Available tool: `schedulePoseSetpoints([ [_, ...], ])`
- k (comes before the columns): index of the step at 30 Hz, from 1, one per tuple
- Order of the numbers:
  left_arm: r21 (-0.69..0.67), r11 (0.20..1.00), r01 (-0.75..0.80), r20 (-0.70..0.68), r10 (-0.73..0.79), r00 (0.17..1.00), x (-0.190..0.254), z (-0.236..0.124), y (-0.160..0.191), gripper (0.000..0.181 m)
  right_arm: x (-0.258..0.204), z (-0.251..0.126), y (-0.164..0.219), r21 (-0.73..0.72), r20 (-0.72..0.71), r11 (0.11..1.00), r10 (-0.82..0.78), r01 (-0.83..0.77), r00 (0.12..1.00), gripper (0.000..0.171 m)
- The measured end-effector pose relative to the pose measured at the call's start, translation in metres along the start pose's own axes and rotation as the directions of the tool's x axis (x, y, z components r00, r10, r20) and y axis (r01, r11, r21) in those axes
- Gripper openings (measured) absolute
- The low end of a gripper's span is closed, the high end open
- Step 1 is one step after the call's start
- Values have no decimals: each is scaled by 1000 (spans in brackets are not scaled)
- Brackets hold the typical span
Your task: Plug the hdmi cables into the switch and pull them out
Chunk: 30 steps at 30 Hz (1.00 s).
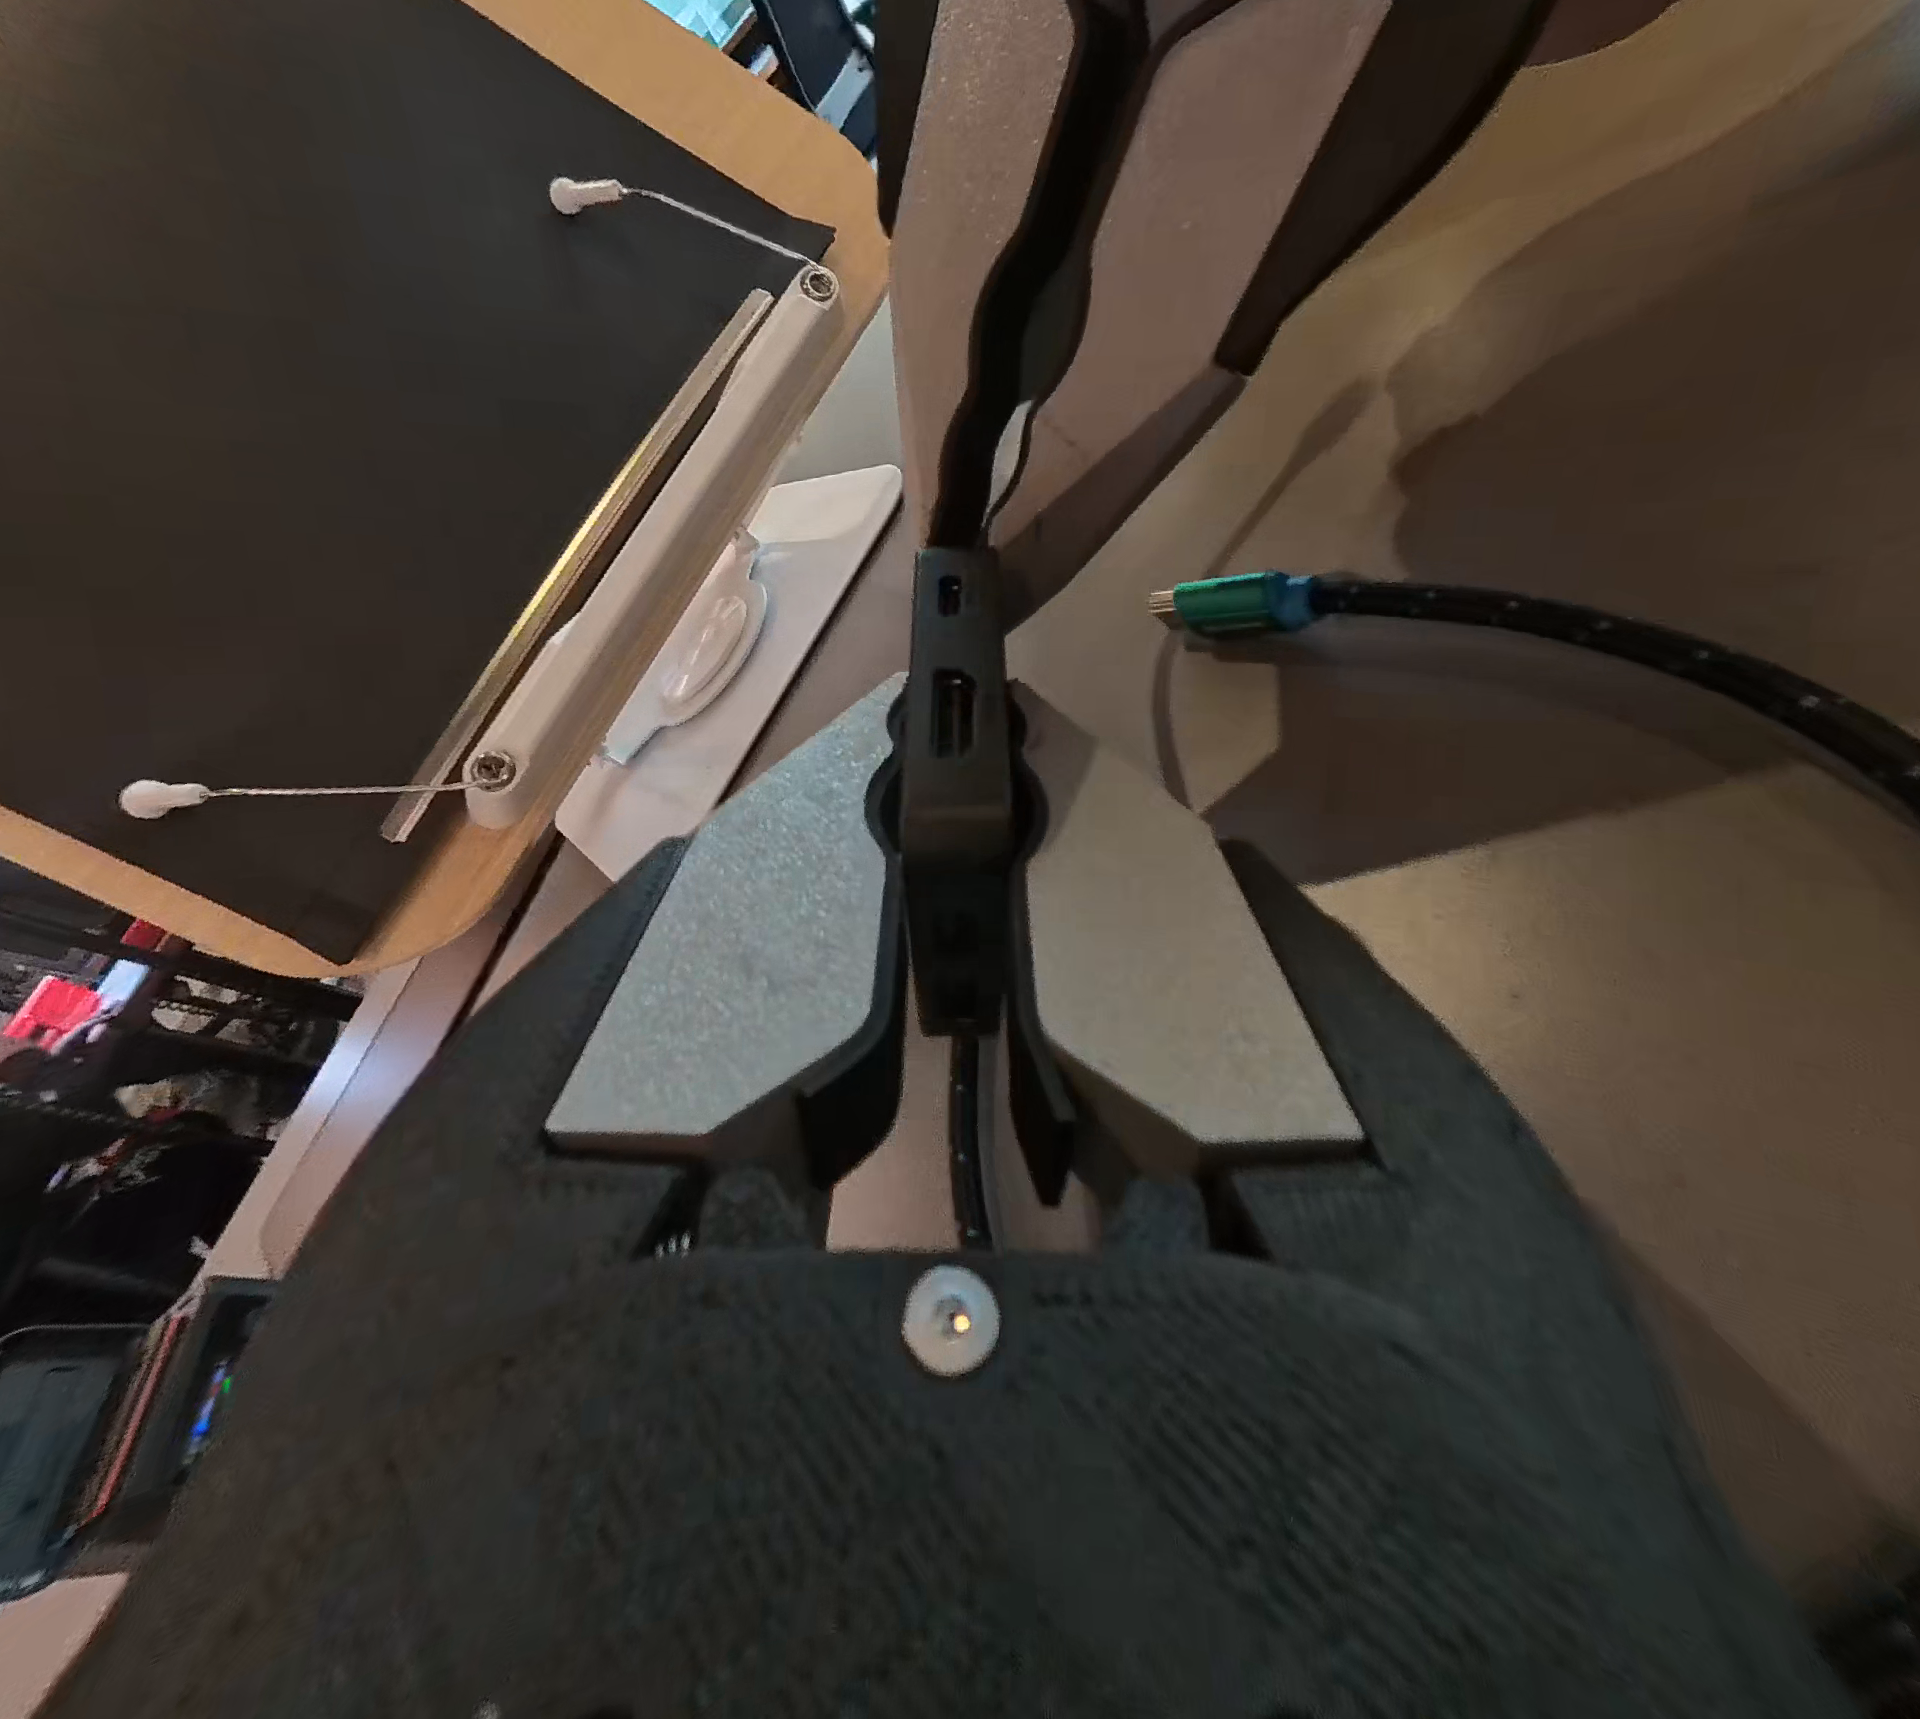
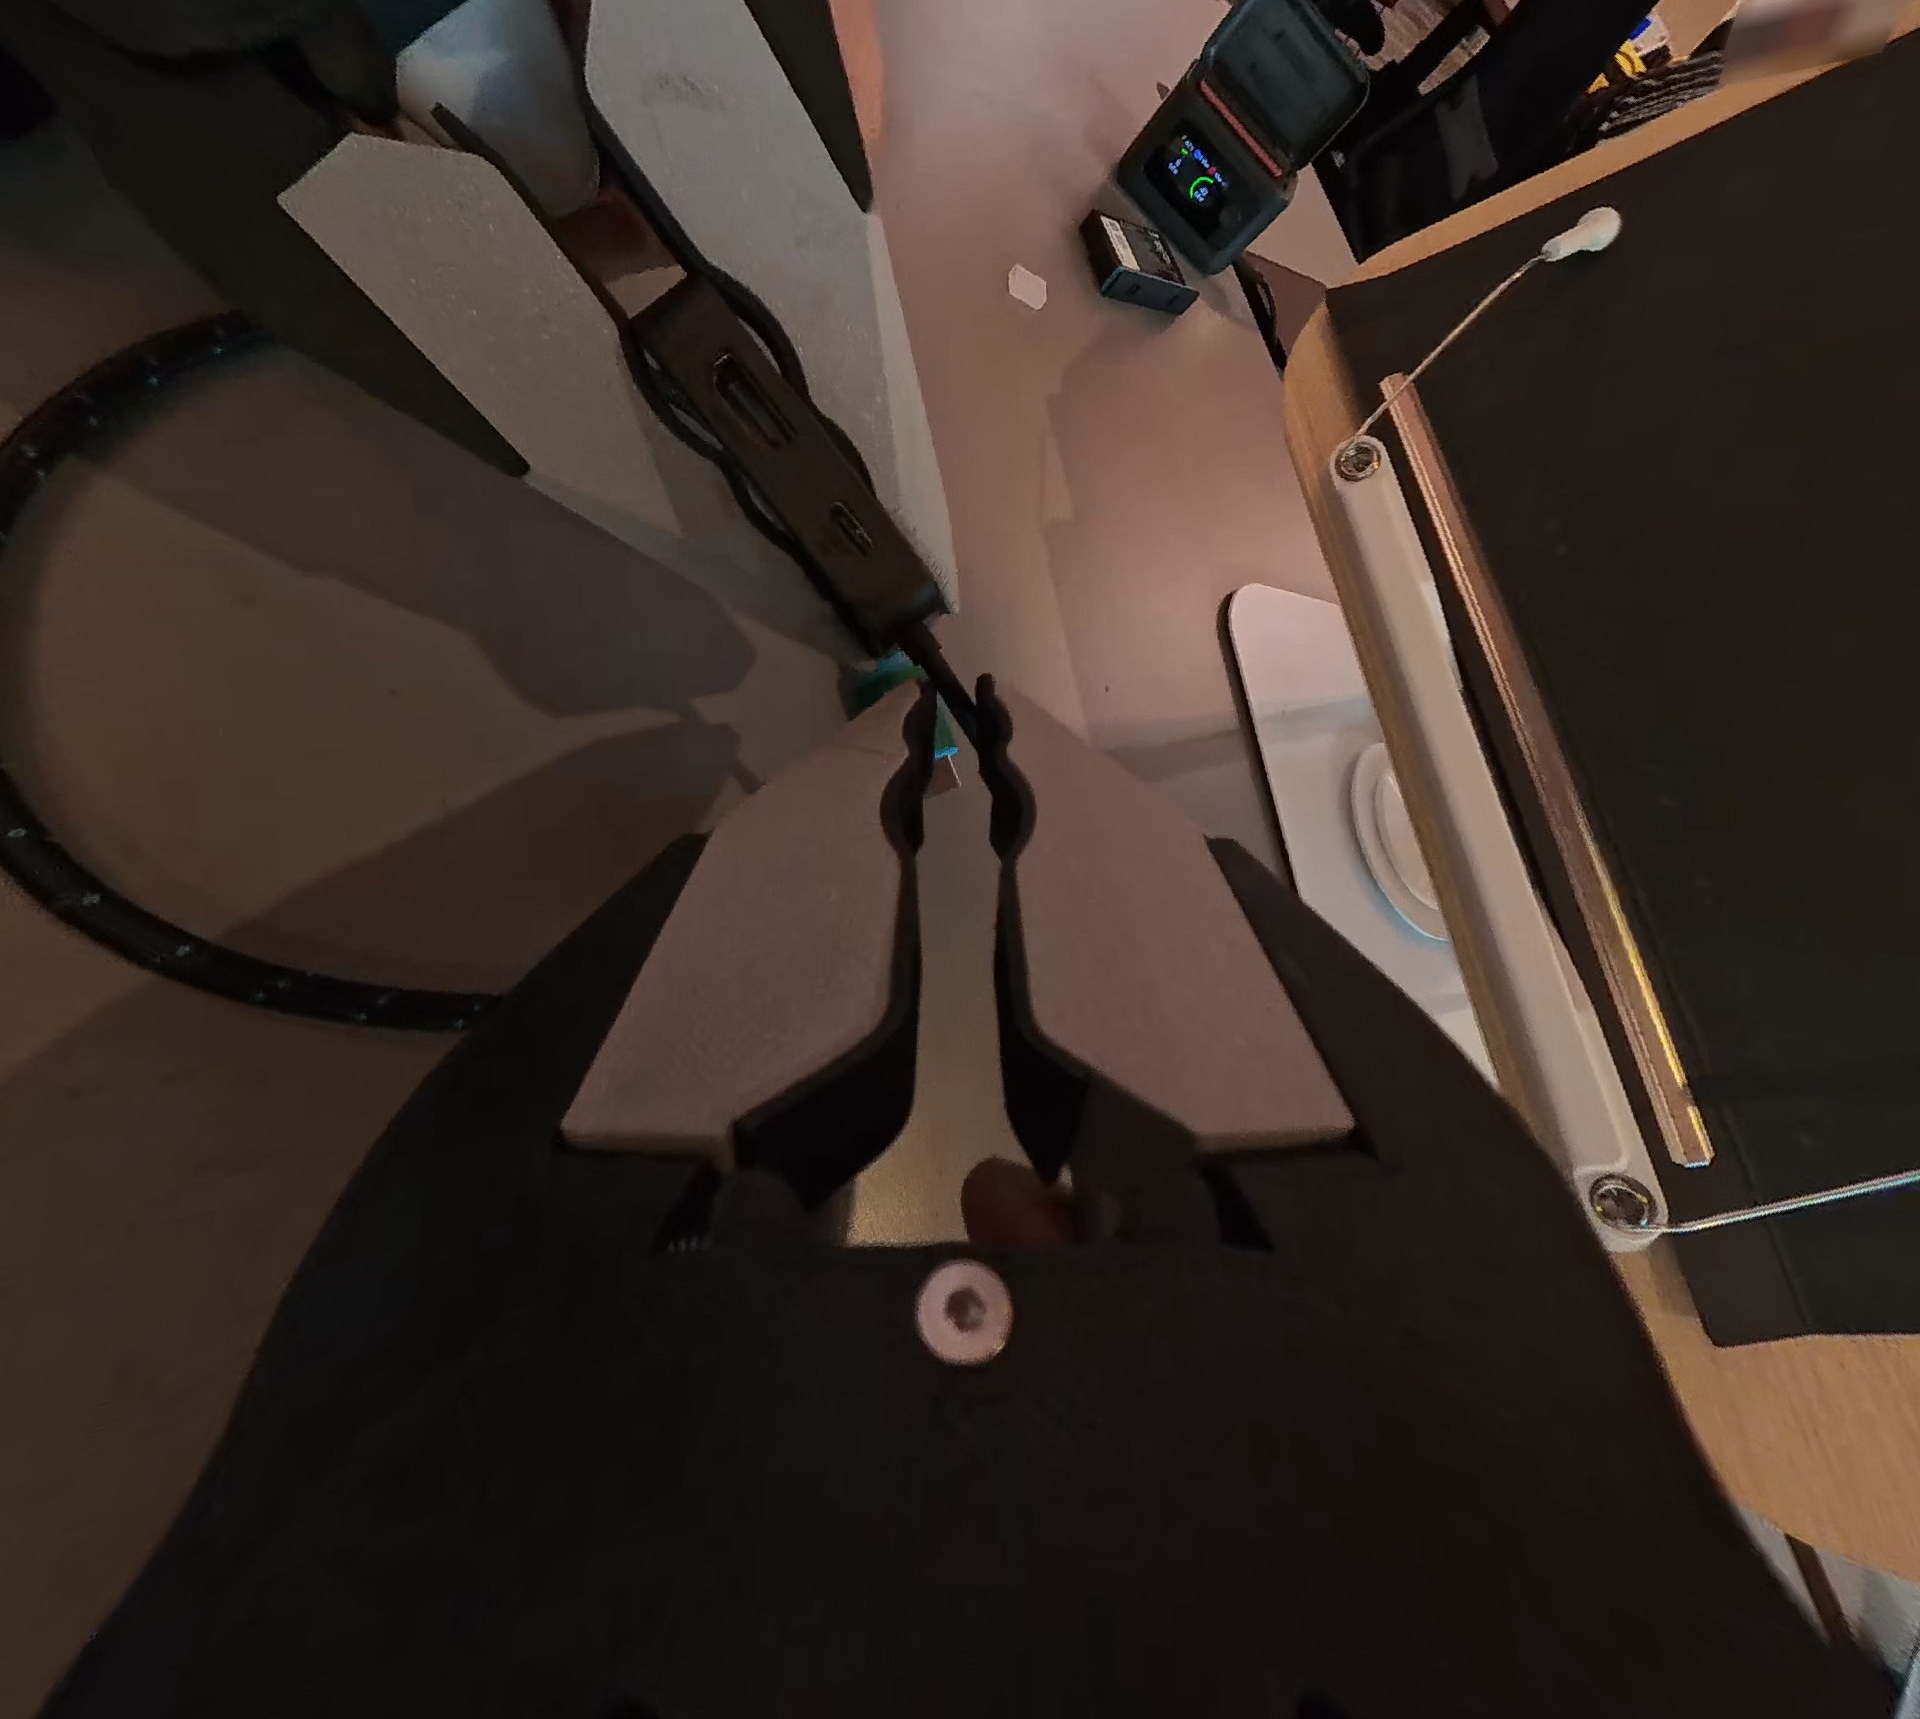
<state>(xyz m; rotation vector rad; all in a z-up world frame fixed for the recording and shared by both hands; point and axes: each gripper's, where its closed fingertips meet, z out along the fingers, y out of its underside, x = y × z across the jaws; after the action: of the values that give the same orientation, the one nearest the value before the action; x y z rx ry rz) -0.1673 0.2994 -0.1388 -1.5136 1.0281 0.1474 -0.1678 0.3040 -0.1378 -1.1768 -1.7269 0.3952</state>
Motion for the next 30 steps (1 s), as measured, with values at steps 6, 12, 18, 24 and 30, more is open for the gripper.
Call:
schedulePoseSetpoints([
  [6,13,999,-35,26,34,999,-4,1,-1,11,3,-1,-4,40,14,997,65,-65,998,5],
  [12,-39,997,-67,193,73,978,-37,-8,7,11,25,-2,-1,76,1,955,289,-288,957,15],
  [18,-152,984,-95,349,144,926,-68,-16,29,12,34,-2,14,53,192,759,630,-649,753,35],
  [24,-163,985,-55,354,111,929,-69,-13,37,12,26,3,17,3,265,705,683,-709,680,42],
  [30,-181,982,-44,368,109,923,-74,-15,42,12,23,-1,33,-107,234,712,697,-694,678,41],
])
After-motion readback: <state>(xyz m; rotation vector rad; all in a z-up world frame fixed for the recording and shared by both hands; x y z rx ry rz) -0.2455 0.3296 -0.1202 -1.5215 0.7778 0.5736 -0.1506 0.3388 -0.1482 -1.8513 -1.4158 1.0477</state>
